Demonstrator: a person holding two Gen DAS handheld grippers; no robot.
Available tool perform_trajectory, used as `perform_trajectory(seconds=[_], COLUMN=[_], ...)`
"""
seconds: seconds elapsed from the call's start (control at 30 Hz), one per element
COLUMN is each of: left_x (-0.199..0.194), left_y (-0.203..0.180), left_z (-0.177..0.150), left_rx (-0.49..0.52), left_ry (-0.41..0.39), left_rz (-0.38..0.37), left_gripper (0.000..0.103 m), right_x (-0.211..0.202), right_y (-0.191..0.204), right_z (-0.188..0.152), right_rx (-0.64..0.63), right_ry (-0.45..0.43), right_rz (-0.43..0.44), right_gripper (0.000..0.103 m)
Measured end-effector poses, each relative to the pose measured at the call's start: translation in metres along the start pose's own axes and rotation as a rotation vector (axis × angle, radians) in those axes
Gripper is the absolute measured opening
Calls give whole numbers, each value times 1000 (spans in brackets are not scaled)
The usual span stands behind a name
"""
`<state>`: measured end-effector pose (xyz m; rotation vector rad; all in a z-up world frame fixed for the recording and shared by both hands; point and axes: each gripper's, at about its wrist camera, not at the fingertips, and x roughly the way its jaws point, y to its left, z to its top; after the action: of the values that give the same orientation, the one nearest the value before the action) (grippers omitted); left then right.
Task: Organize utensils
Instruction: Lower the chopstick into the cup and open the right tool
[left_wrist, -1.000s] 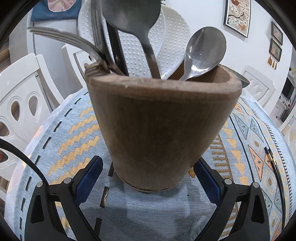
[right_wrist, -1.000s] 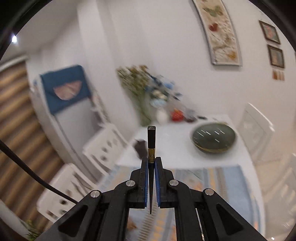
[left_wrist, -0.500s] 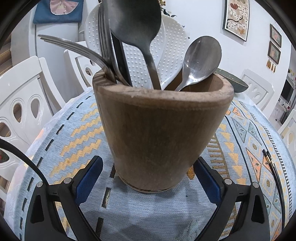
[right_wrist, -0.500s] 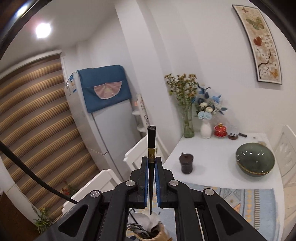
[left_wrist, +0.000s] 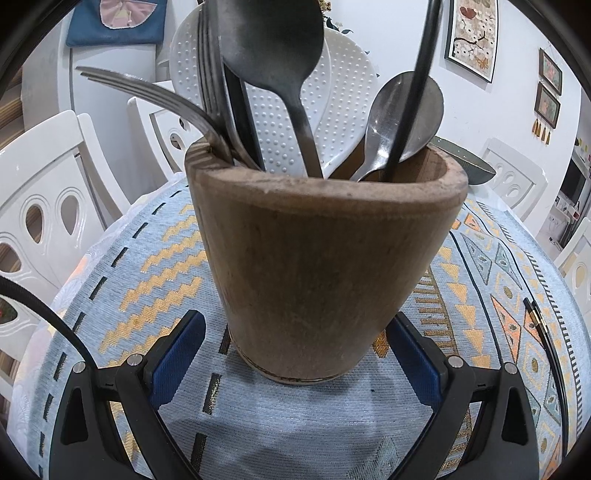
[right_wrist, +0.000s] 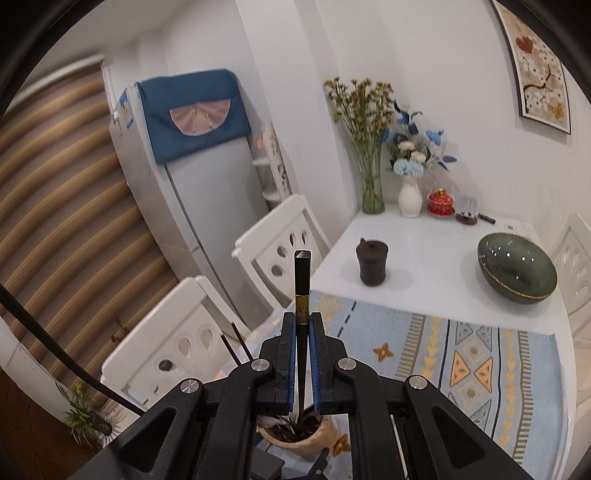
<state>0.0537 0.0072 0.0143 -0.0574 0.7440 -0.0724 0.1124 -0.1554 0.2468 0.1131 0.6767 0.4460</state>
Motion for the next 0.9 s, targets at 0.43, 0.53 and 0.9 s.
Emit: perform_trajectory(seconds=[0.43, 0.53, 0.9], left_x=[0, 0, 1], left_y=[-1, -1, -1], left_z=[0, 0, 1], left_rx=[-1, -1, -1], left_ry=[1, 1, 1], left_rz=[0, -1, 0], left_gripper=[99, 99, 99], right_x=[8, 8, 22], right_y=[-11, -12, -17], right_z=[-6, -6, -12], right_rx=[29, 30, 55], right_ry=[50, 54, 137], right_rz=[9, 10, 13], right_gripper=[6, 6, 7])
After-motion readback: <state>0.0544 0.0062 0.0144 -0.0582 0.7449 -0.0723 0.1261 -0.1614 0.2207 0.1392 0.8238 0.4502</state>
